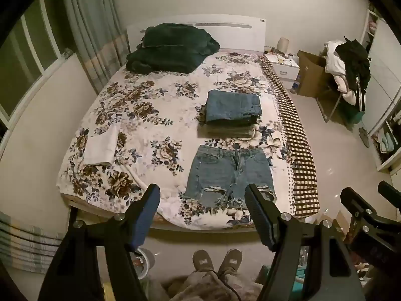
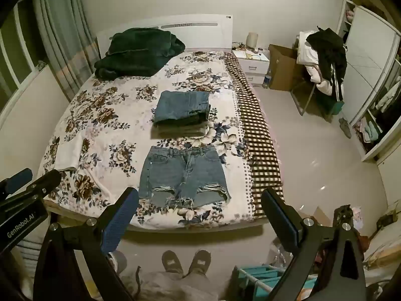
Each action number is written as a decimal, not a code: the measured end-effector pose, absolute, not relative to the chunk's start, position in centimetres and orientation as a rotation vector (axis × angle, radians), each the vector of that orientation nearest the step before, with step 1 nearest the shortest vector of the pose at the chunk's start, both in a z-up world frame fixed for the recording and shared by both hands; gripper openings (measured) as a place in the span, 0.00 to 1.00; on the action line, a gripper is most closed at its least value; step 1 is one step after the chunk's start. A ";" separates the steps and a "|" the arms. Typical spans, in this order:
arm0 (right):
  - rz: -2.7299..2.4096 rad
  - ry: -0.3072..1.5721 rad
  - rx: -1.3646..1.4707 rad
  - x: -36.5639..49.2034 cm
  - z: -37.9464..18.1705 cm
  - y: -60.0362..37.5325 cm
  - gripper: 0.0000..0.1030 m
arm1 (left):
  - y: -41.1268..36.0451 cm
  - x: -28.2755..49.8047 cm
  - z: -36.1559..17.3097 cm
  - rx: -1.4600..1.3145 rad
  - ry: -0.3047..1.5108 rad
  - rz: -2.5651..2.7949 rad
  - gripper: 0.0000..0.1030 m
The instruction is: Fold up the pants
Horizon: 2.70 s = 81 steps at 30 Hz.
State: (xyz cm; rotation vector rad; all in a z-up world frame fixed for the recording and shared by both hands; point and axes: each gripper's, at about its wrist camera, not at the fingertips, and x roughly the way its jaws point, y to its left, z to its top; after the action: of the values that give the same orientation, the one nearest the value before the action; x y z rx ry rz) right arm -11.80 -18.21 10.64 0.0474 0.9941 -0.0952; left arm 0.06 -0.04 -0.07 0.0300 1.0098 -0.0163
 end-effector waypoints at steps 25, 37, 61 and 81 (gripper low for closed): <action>-0.086 1.005 0.044 -12.2 10.4 -18.1 0.97 | -1.2 0.0 1.4 0.026 0.995 -0.018 0.66; -0.079 1.007 0.040 -11.7 11.4 -17.4 0.97 | -1.3 -0.4 2.0 0.014 0.981 -0.044 0.66; -0.076 1.005 0.036 -11.7 11.7 -17.0 0.97 | -1.0 -0.2 2.0 0.006 0.989 -0.061 0.86; -0.084 1.003 0.031 -10.8 11.6 -16.8 0.97 | -0.1 0.3 1.4 0.023 0.964 -0.030 0.90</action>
State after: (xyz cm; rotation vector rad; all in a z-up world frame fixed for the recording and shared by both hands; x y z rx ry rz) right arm -10.77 -16.75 11.64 0.0307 1.0032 -0.0839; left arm 0.34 -0.08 1.39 0.0235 0.9643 -0.0297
